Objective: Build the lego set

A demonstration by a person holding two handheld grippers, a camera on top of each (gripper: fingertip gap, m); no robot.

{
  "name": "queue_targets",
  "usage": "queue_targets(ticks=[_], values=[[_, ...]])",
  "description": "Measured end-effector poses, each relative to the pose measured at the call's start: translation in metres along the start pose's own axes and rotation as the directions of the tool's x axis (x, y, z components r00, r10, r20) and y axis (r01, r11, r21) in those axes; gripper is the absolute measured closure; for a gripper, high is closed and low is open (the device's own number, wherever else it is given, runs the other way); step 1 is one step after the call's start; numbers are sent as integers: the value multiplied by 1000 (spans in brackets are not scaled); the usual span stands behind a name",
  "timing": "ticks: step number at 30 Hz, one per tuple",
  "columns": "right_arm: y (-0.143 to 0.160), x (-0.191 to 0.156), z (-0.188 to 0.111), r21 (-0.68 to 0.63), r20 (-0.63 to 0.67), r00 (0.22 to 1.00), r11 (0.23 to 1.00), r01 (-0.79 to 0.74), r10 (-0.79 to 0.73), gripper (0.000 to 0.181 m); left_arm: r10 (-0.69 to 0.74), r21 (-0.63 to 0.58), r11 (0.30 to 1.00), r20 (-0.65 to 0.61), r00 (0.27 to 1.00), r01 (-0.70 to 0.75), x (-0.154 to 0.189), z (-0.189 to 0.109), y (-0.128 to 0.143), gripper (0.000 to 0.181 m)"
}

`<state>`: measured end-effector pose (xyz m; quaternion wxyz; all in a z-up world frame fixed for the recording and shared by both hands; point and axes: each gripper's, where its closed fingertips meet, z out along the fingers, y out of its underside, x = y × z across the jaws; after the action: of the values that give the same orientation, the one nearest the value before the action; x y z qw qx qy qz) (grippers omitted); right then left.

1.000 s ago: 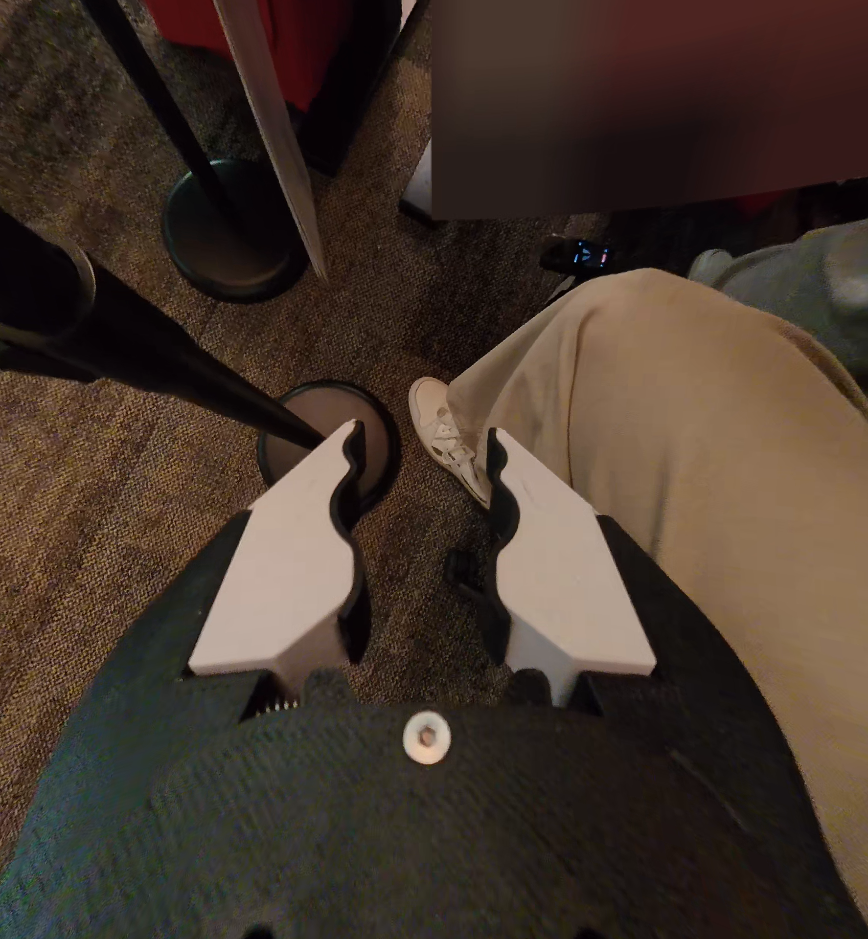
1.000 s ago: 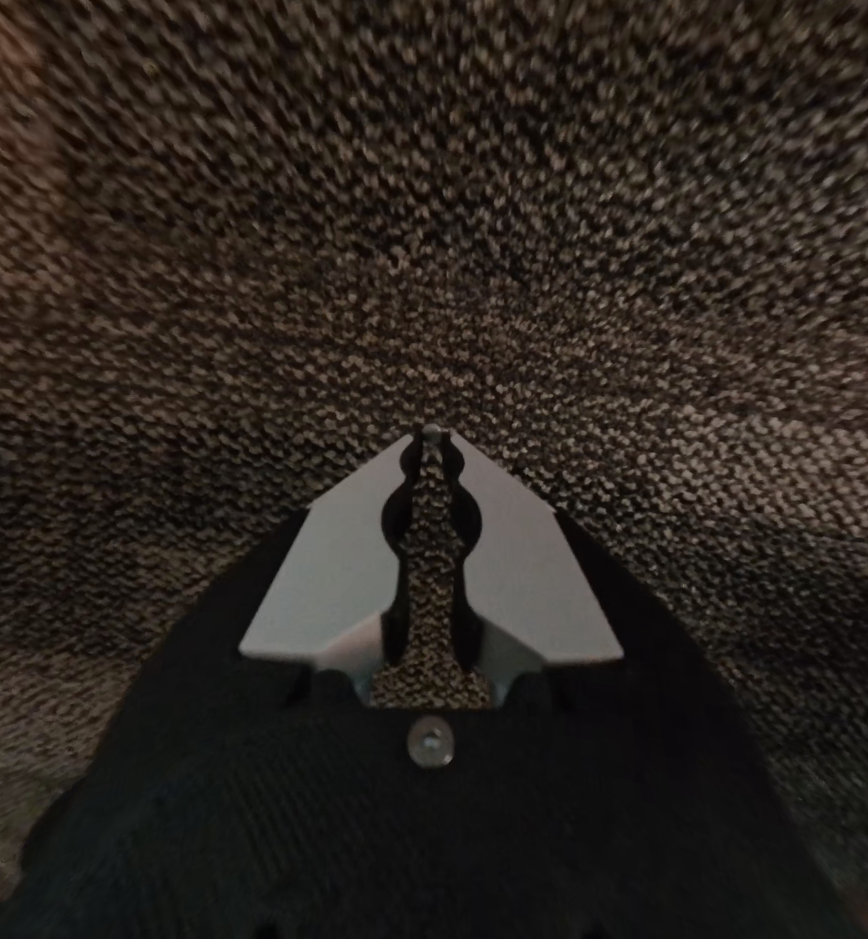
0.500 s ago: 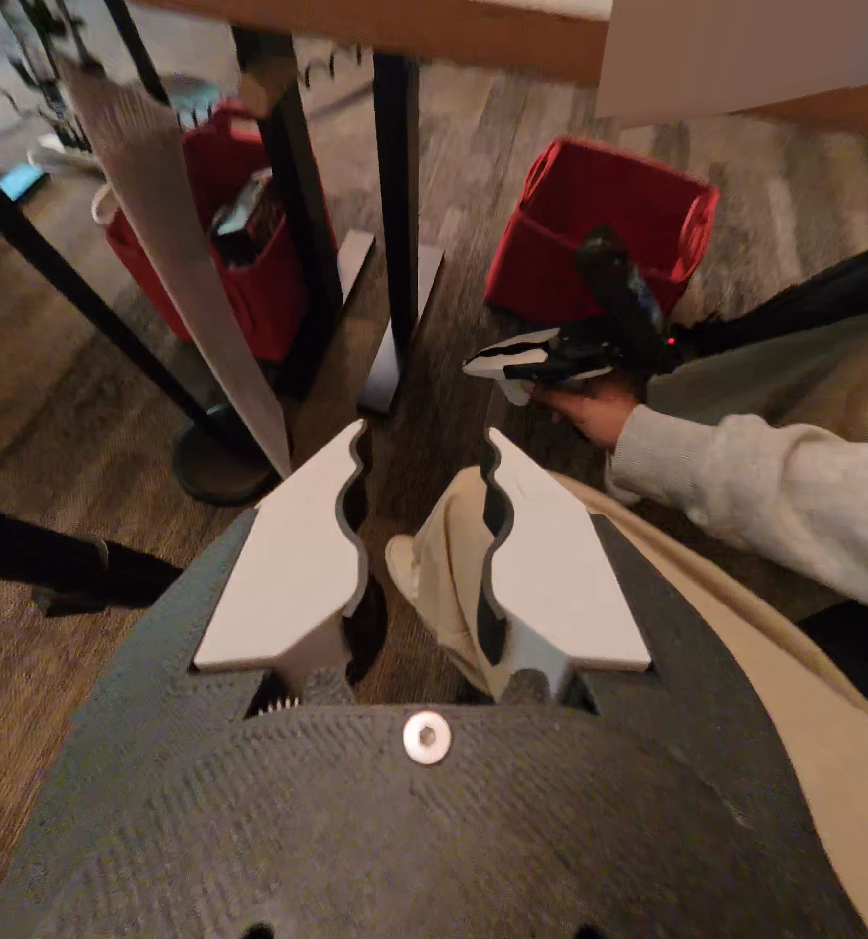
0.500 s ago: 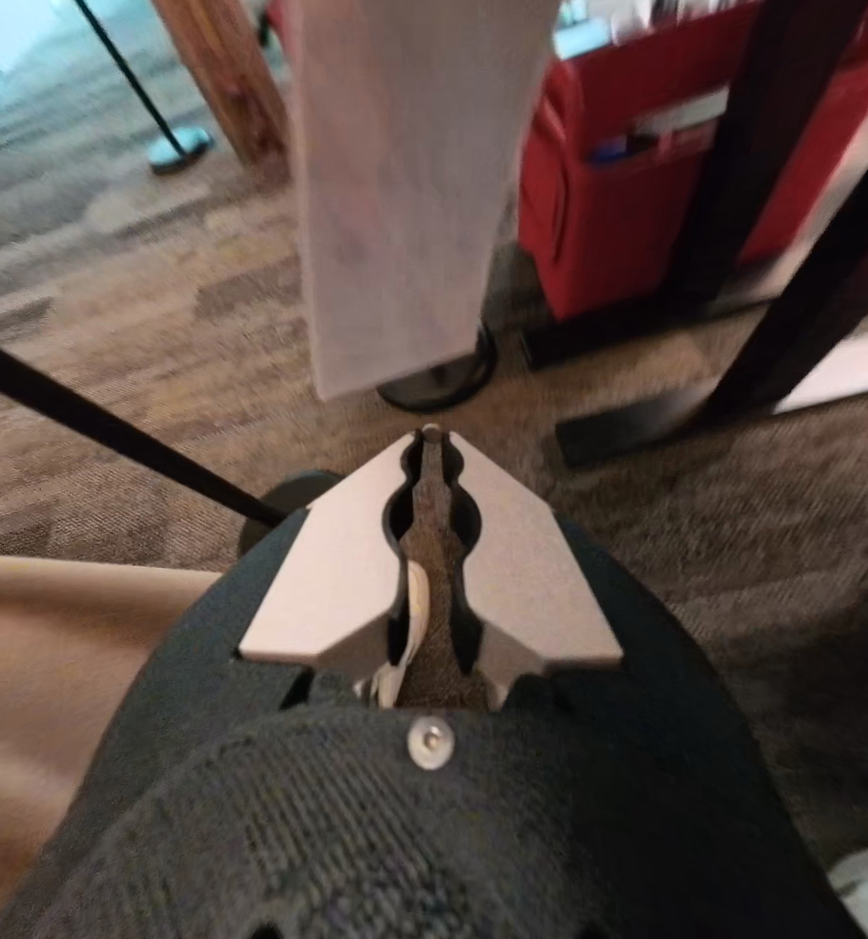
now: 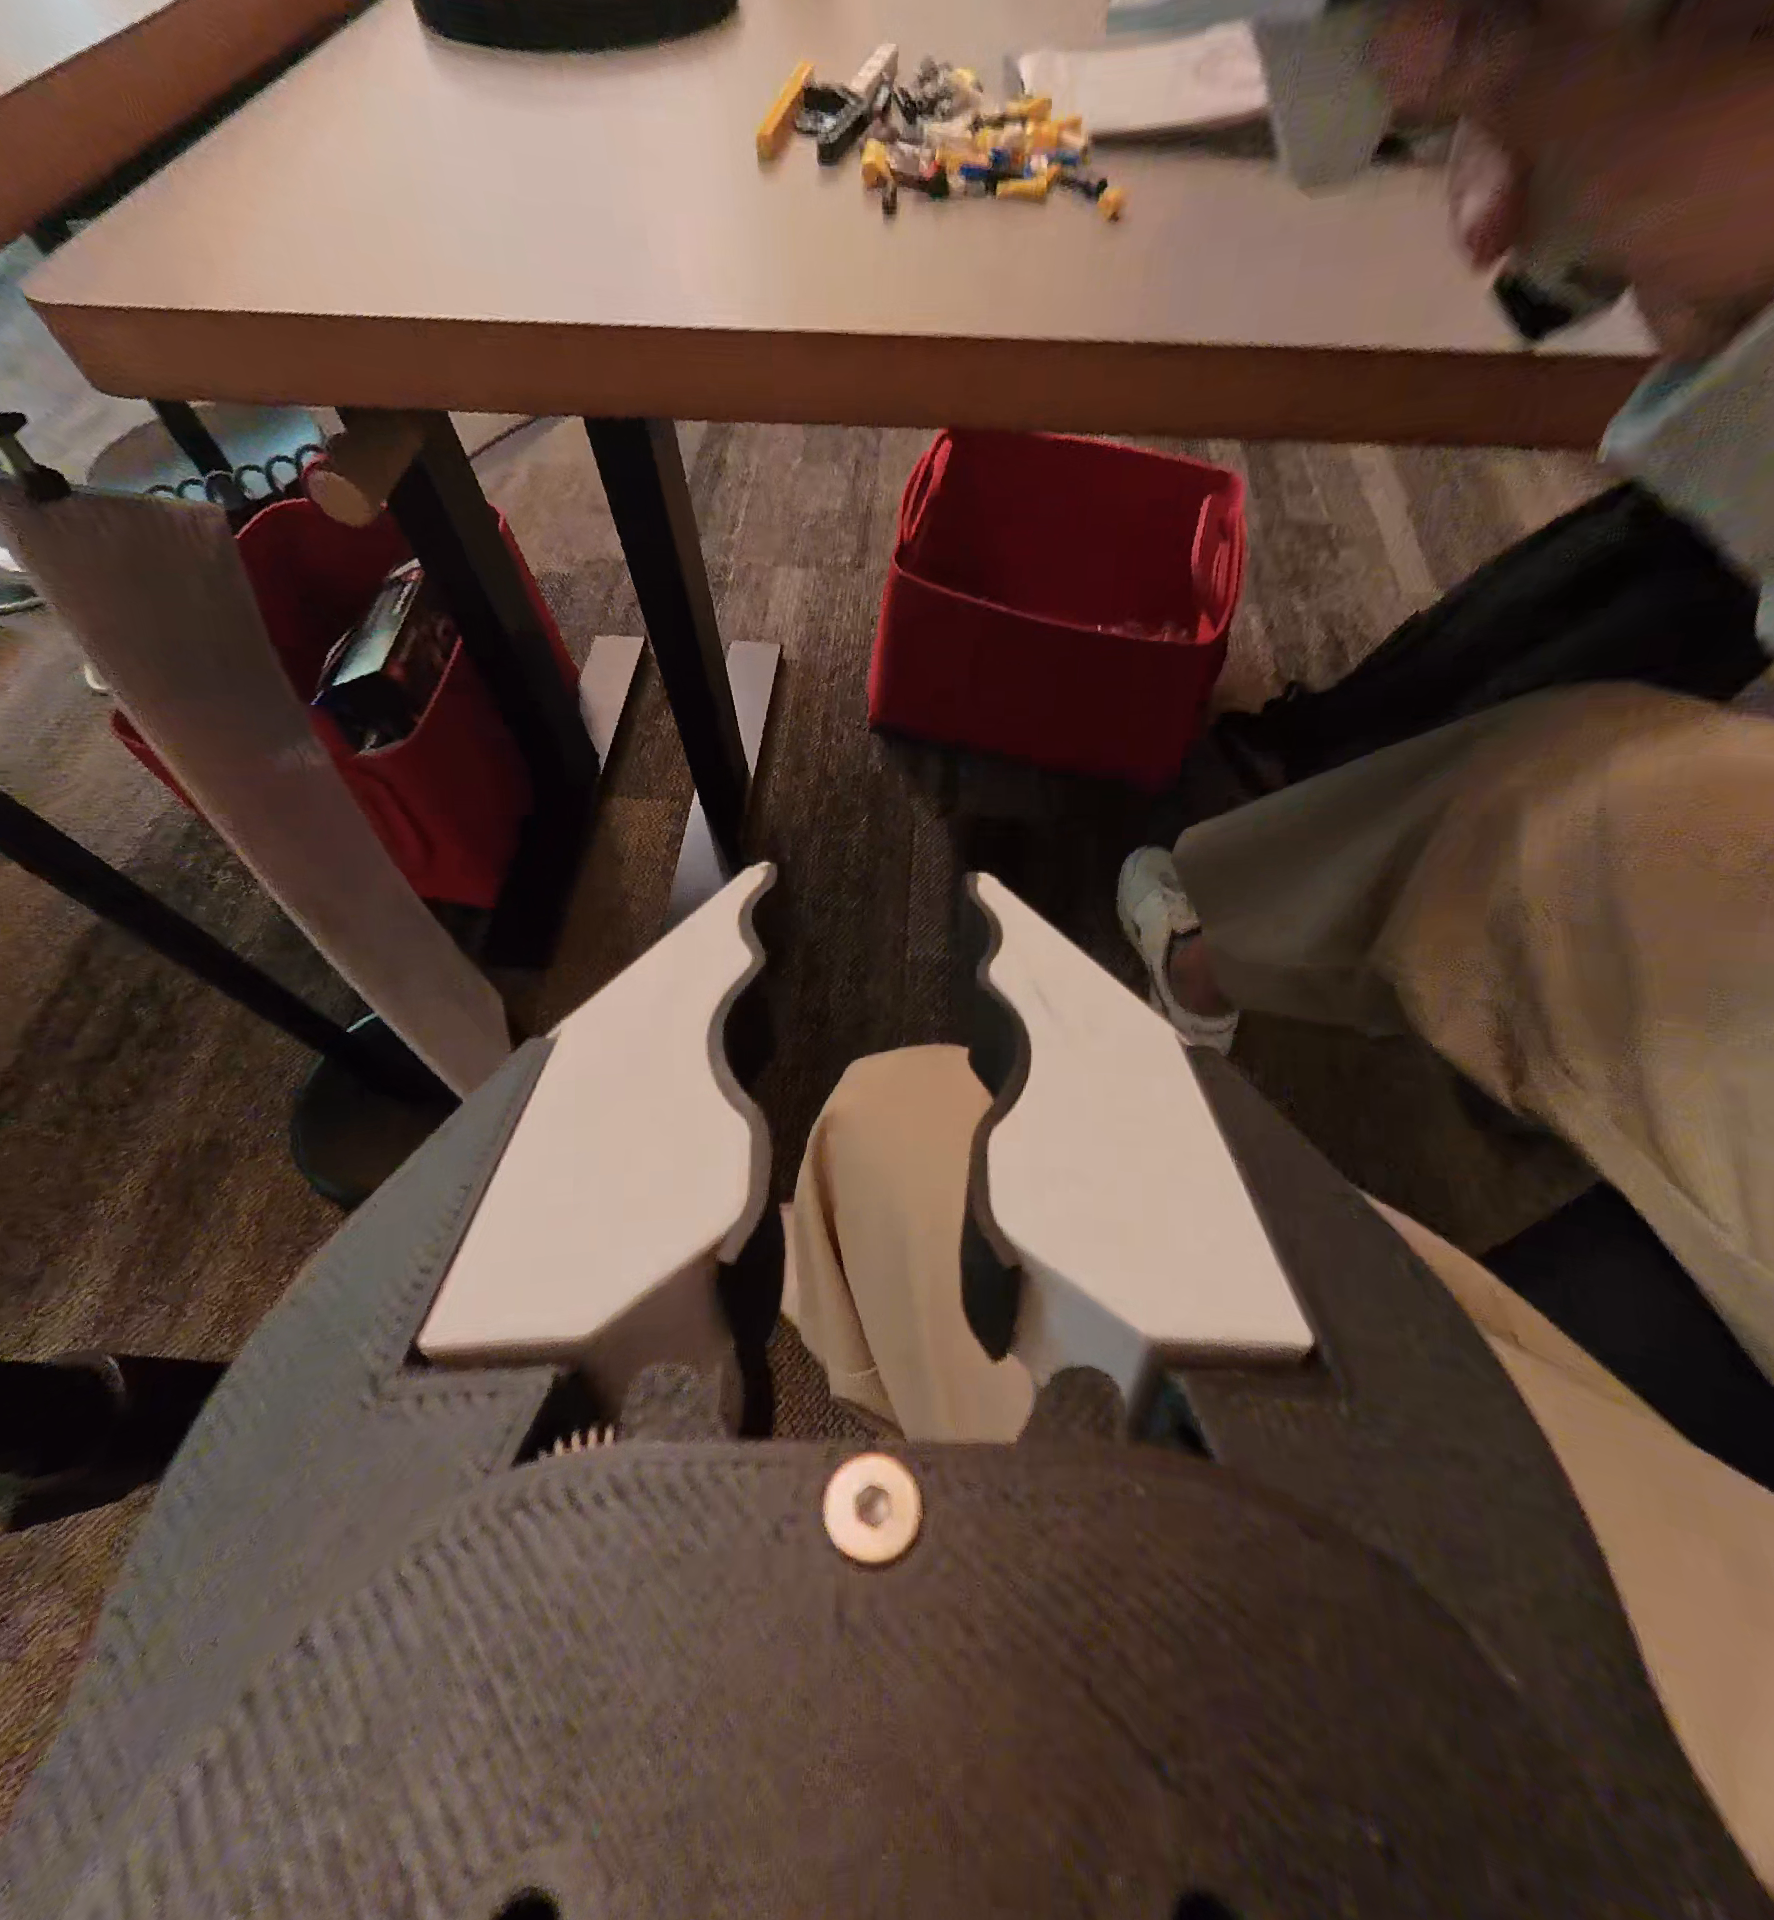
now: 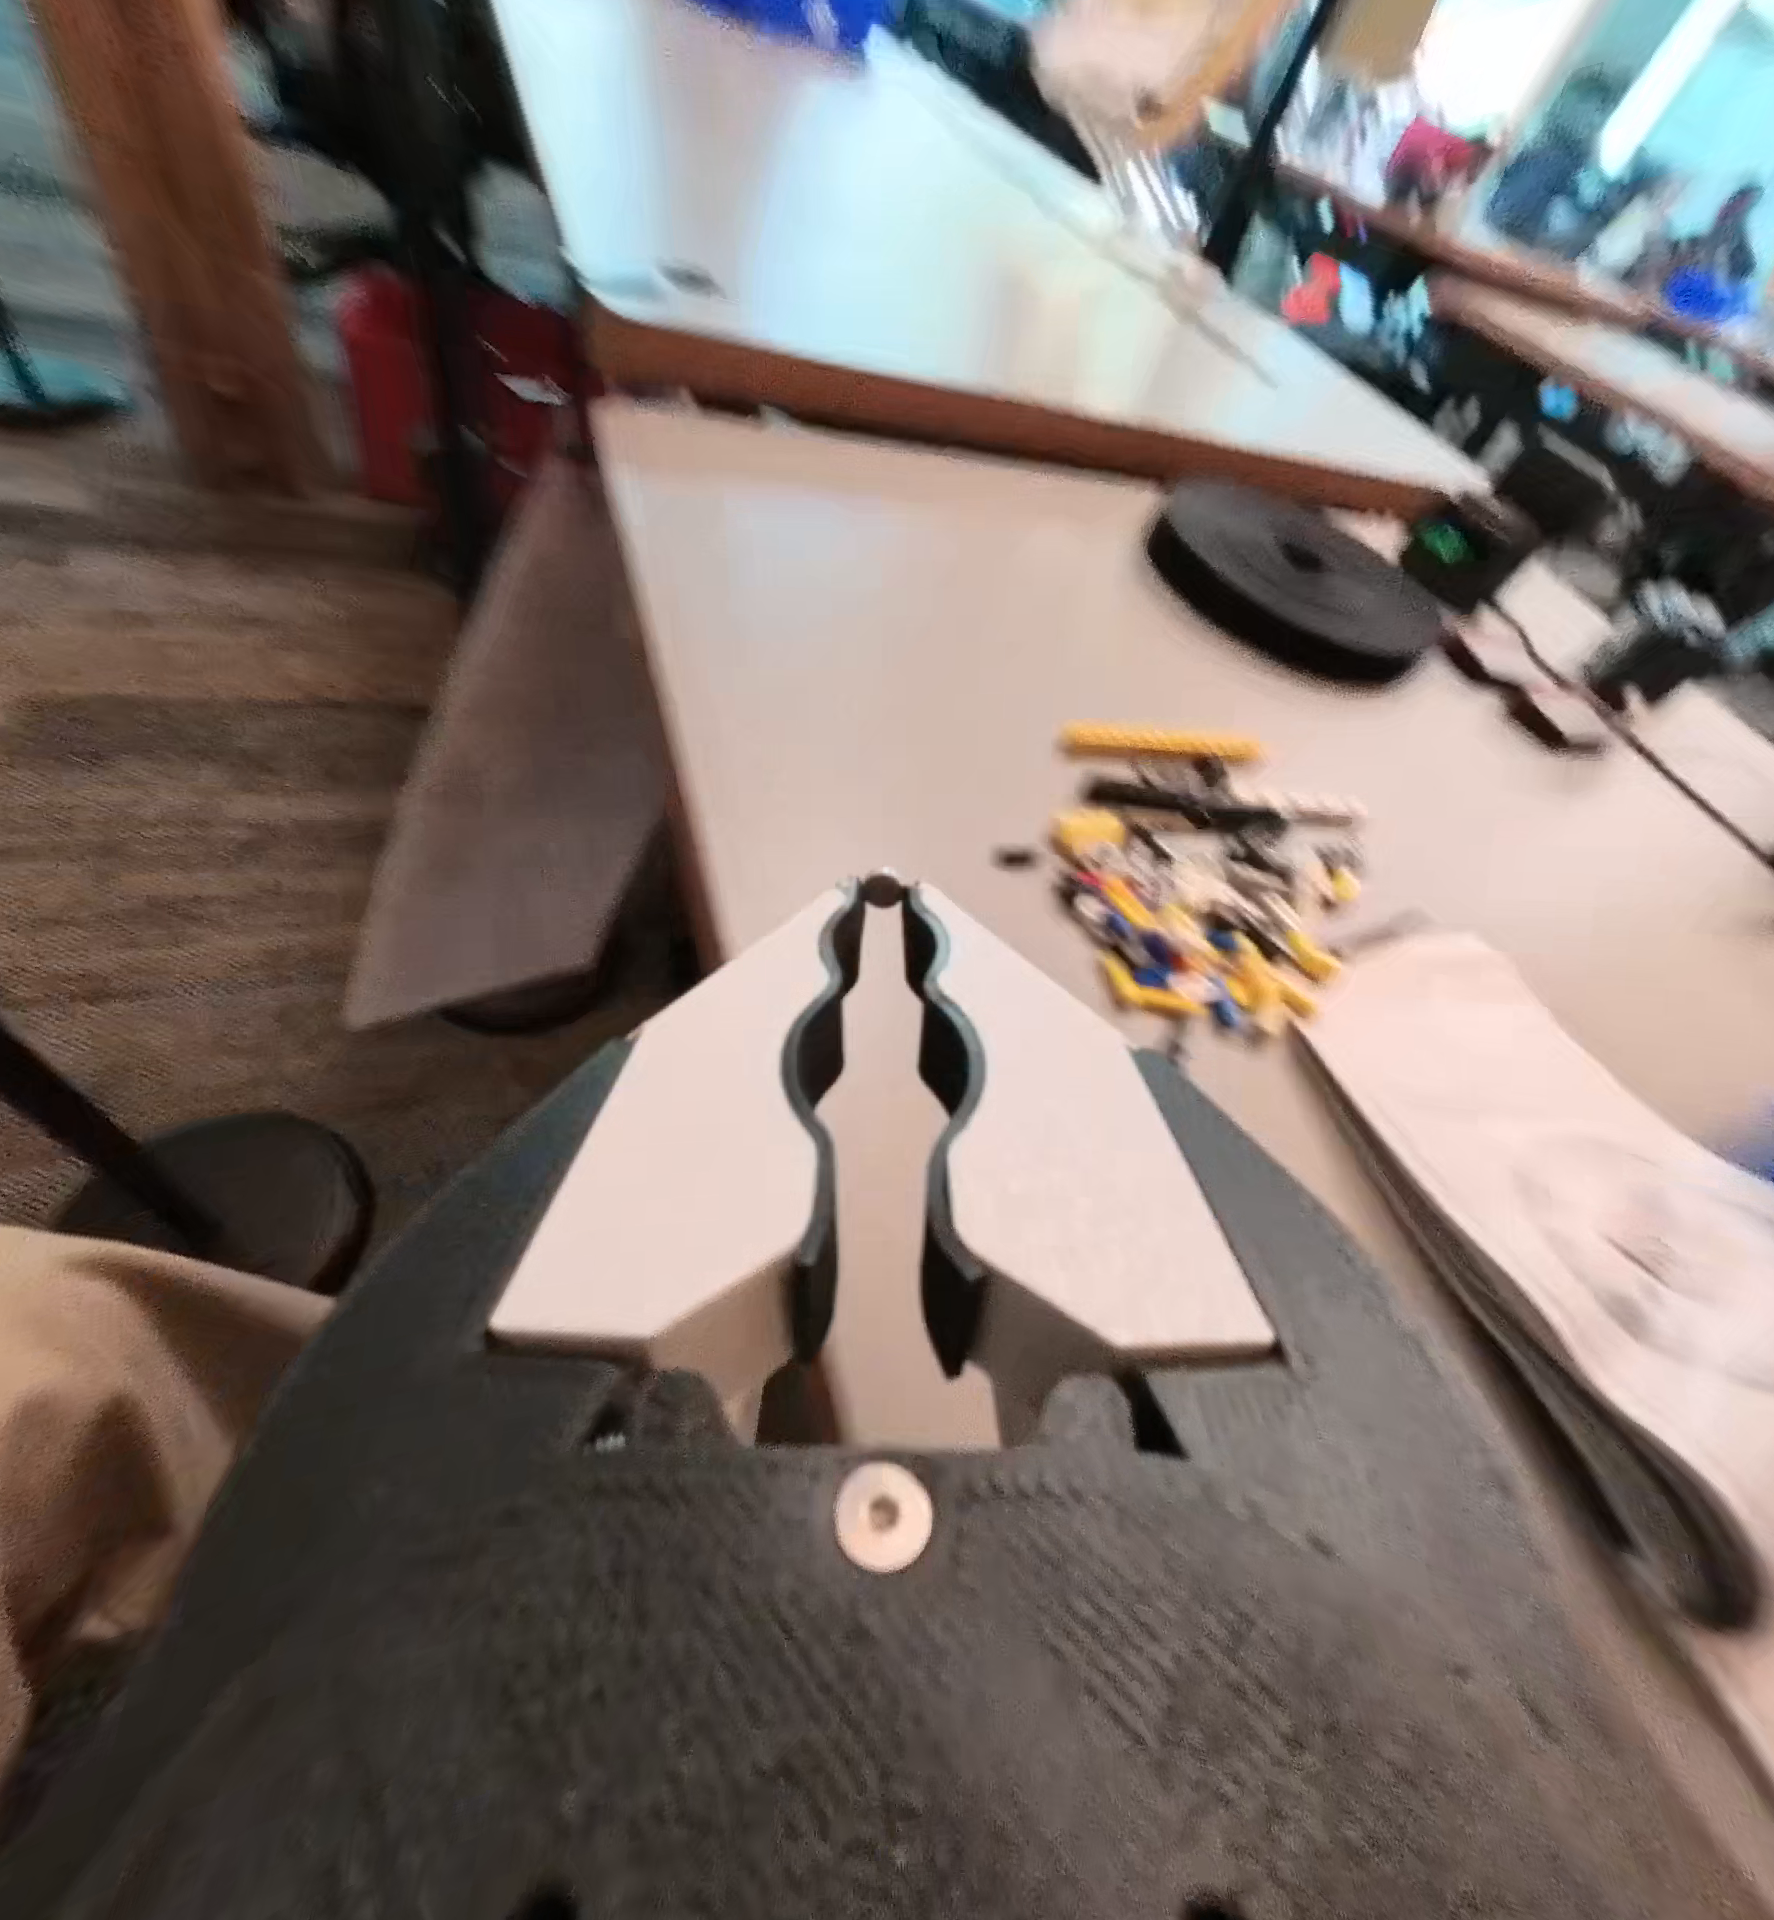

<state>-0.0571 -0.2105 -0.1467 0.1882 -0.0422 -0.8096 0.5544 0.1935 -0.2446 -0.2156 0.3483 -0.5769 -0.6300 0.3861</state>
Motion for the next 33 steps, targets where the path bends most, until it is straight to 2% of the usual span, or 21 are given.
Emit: queue_targets(ticks=[1, 3, 5, 9, 13, 16, 19, 23, 26, 28, 33], values=[[11, 21, 5, -60, -29, 1000, 998, -14, 12, 176, 11, -10, 1000, 1, 1000, -11, 0, 1, 3, 149], [30, 44, 15, -144, -40, 998, 988, -60, 55, 176, 22, -31, 999, 1, 1000, -22, 0, 5, 9, 149], [36, 54, 23, -164, -53, 996, 983, -80, 72, 176, 20, -68, 997, 10, 1000, -20, -4, 10, 19, 147], [52, 58, 41, -249, -60, 996, 966, -71, 58, 176, 9, -165, 986, 6, 1000, -8, -13, 23, 46, 145], [65, 64, 57, -304, -52, 994, 946, -112, 100, 176, 7, -216, 976, 41, 999, 2, -31, 29, 61, 144], [68, 67, 66, -333, -26, 991, 933, -135, 134, 176, -56, -205, 977, 56, 997, 66, -41, 34, 59, 145], [71, 70, 71, -356, -14, 992, 926, -123, 127, 176, -130, -174, 975, 36, 991, 135, -40, 43, 46, 144], [73, 74, 71, -385, -18, 993, 916, -113, 115, 169, -92, -143, 985, 44, 995, 97, -37, 51, 26, 143], [69, 80, 63, -392, -23, 996, 916, -85, 83, 163, -50, -133, 989, 51, 997, 57, -33, 58, 15, 143], [54, 87, 49, -359, -35, 996, 929, -87, 80, 163, -30, -114, 993, 49, 998, 36, -30, 63, 4, 144], [4, 91, -20, -188, -16, 993, 975, -122, 121, 164, -21, -38, 999, 27, 999, 22, -19, 69, -24, 143]])
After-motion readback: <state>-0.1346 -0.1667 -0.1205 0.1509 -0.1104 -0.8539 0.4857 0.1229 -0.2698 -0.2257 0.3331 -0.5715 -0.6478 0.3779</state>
